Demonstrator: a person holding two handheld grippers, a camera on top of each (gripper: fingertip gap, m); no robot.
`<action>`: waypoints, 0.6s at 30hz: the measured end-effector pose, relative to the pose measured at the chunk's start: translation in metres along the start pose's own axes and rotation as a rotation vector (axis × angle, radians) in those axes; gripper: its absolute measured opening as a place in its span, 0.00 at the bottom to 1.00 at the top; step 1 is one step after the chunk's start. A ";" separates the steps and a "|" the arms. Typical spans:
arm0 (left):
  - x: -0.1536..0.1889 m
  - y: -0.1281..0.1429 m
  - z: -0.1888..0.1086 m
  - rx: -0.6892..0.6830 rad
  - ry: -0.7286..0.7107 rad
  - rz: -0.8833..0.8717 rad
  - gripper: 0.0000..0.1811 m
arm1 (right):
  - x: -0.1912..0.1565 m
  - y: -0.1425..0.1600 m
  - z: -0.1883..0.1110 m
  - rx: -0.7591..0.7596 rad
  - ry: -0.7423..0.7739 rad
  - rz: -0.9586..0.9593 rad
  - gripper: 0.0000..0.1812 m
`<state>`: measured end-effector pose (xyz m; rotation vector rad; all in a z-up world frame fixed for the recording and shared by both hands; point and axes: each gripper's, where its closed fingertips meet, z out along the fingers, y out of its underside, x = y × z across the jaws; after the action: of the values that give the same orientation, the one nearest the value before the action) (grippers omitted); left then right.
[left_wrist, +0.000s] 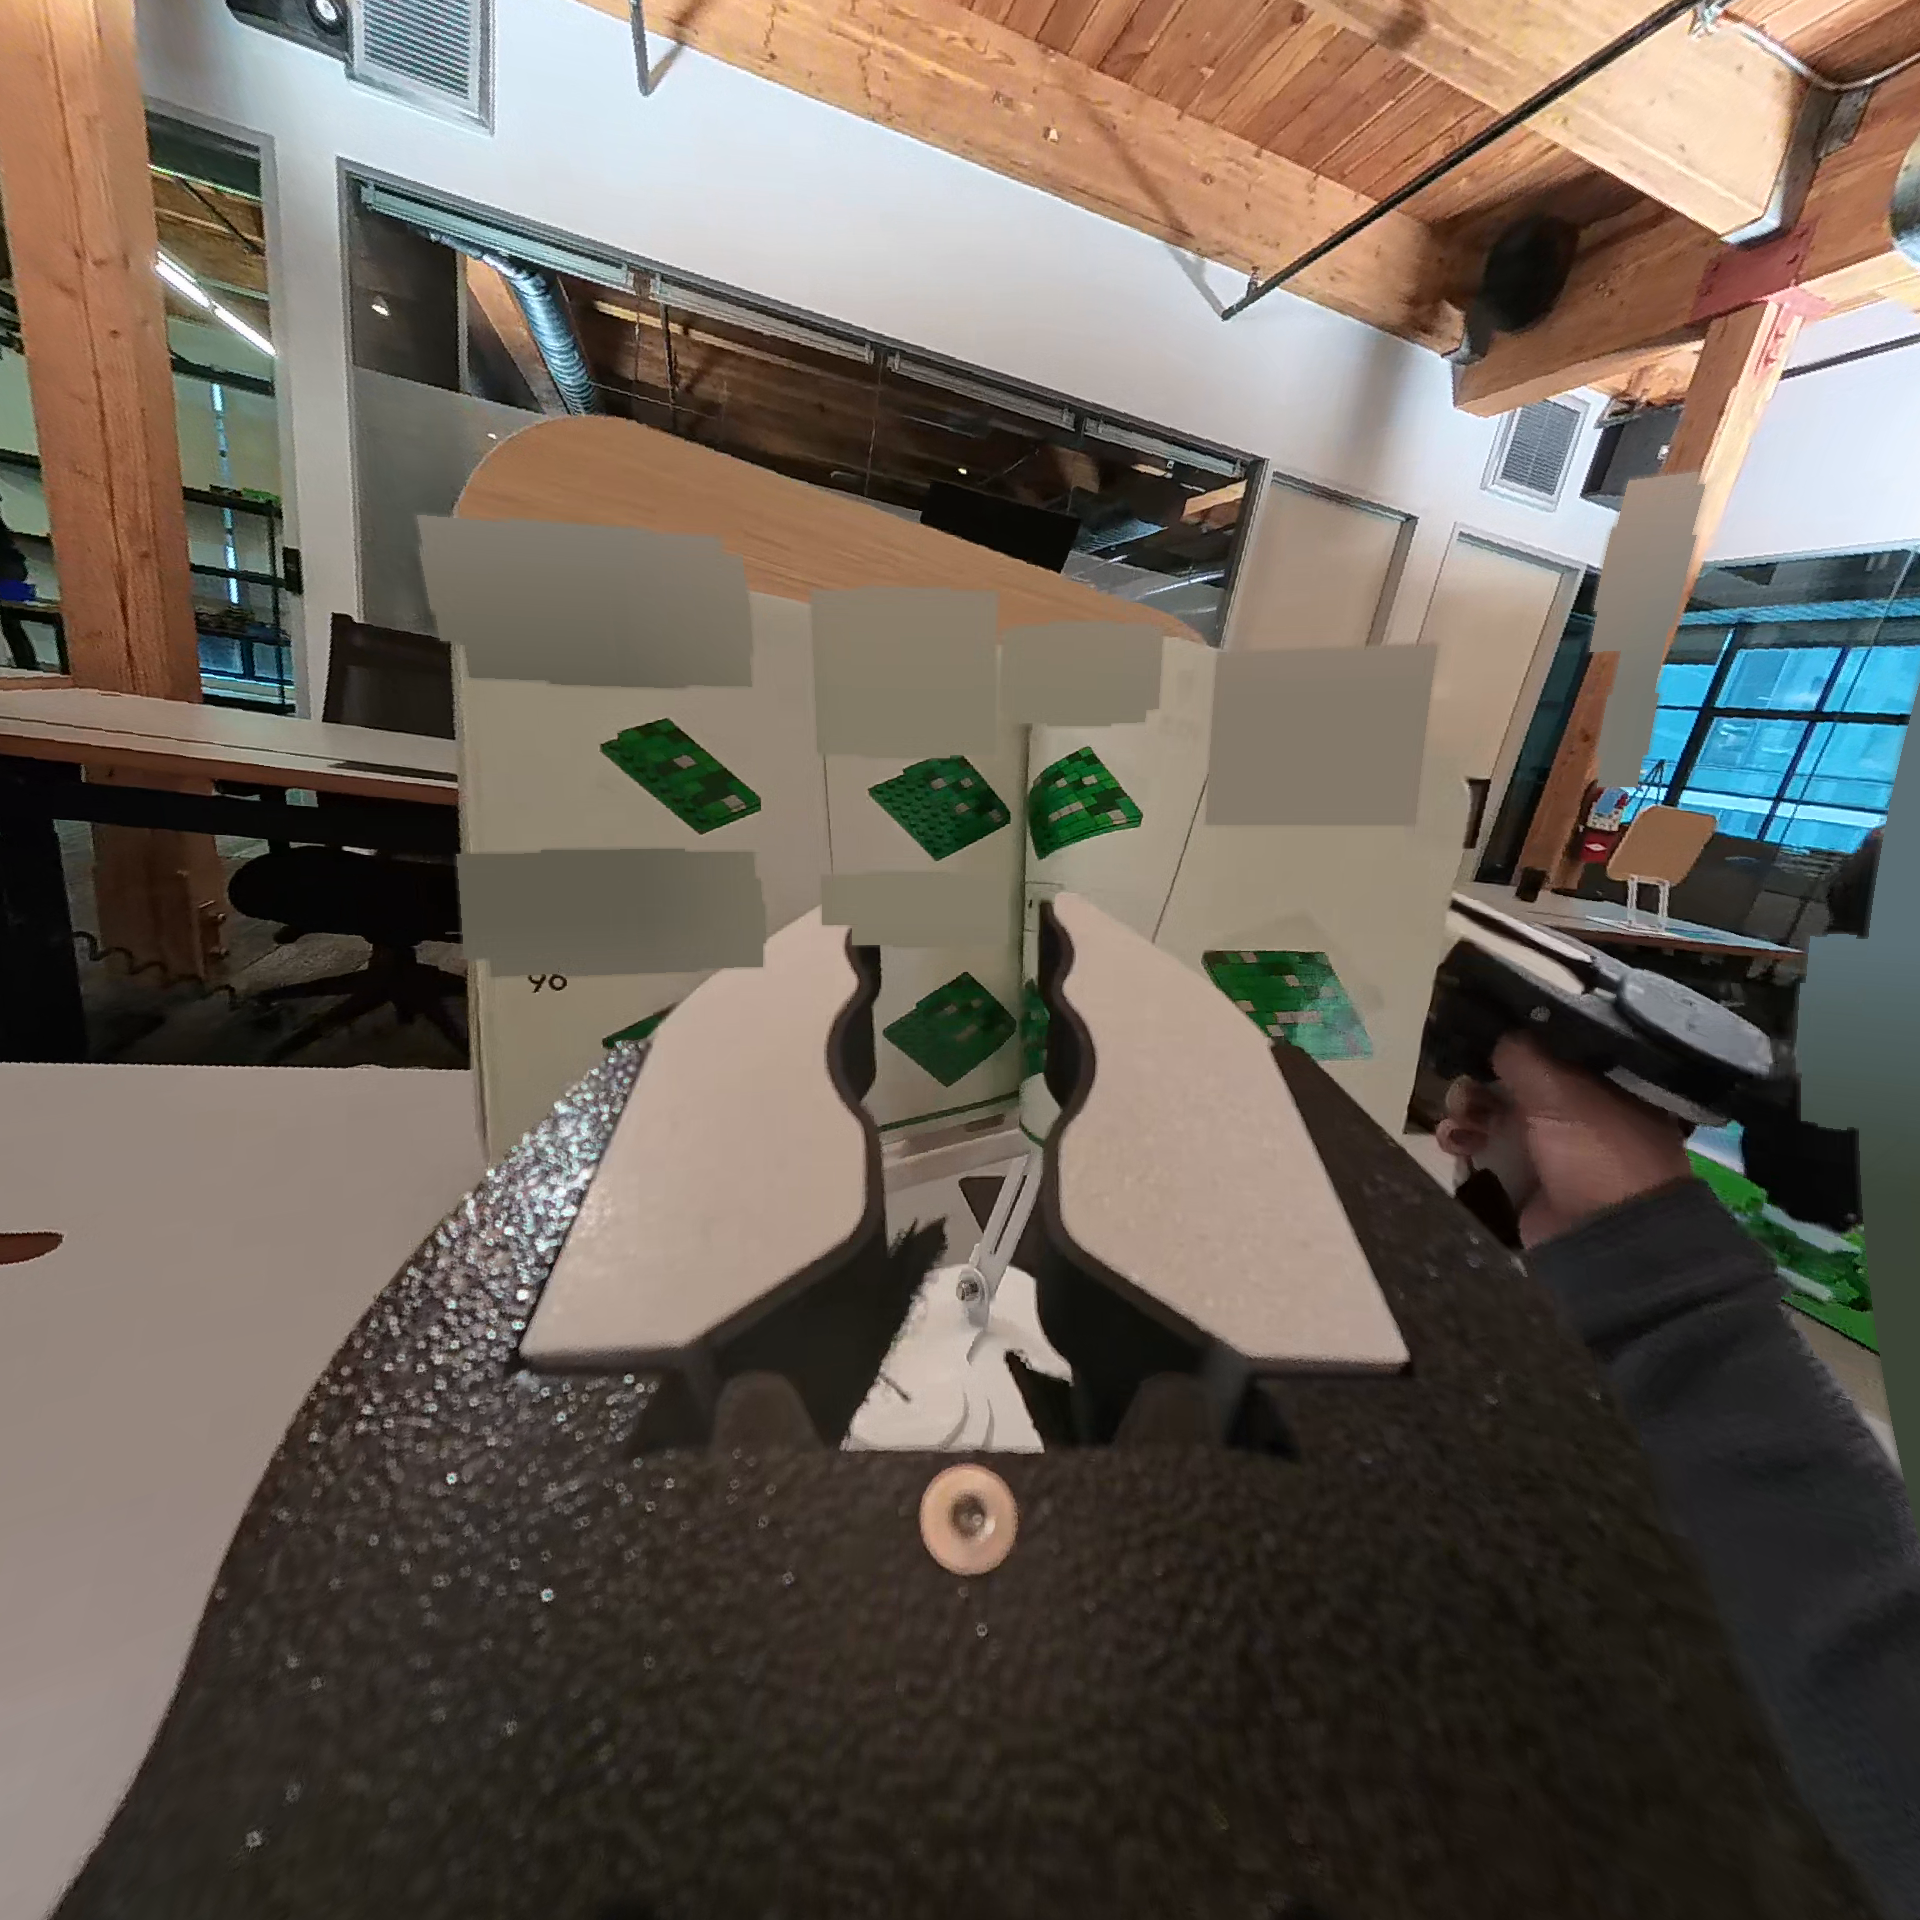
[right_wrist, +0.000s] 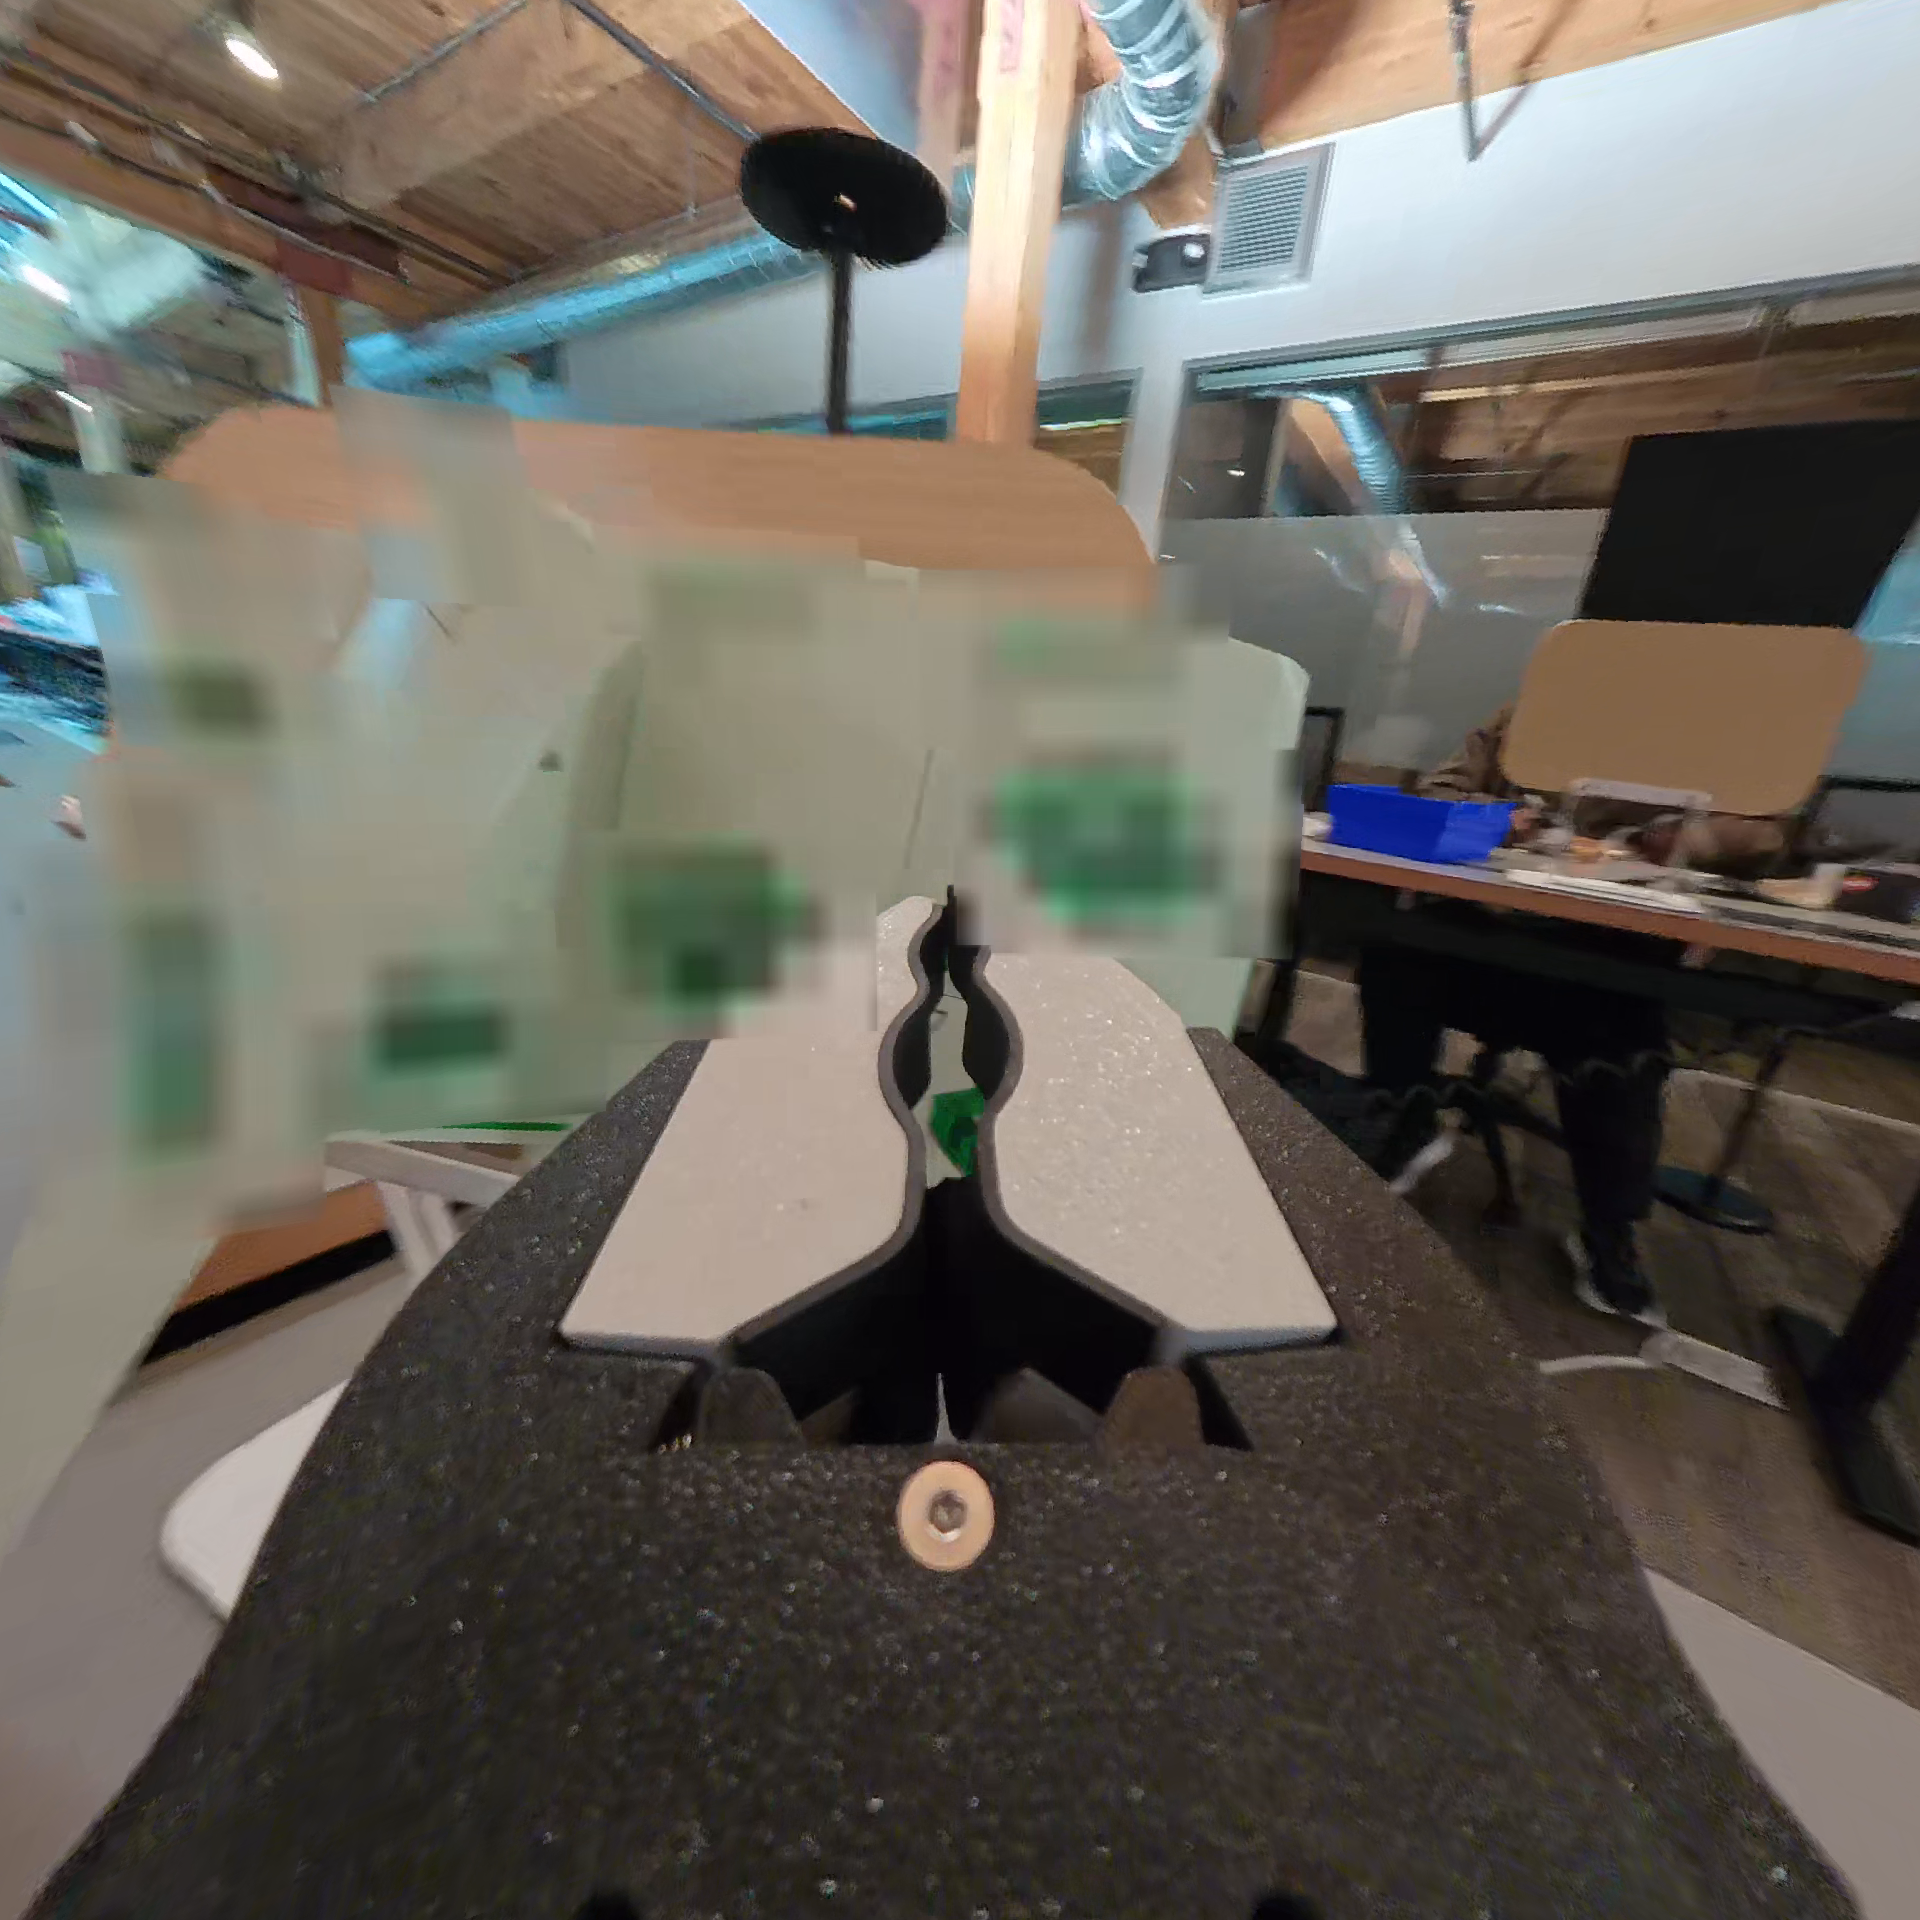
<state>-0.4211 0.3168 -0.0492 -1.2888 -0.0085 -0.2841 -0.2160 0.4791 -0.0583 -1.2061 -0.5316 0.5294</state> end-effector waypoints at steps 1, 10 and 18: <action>0.001 0.004 0.002 -0.017 0.008 -0.001 0.15 | -0.004 -0.005 -0.004 0.021 -0.040 0.036 0.00; 0.045 0.078 0.034 -0.265 0.173 -0.089 0.18 | -0.048 -0.040 -0.044 -0.064 -0.479 0.393 0.28; 0.063 0.100 0.041 -0.313 0.223 -0.114 0.18 | -0.090 0.015 -0.045 -0.421 -0.740 0.584 0.34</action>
<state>-0.3322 0.3680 -0.1220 -1.5632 0.1581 -0.5426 -0.2573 0.3934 -0.0934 -1.5637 -0.9509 1.4458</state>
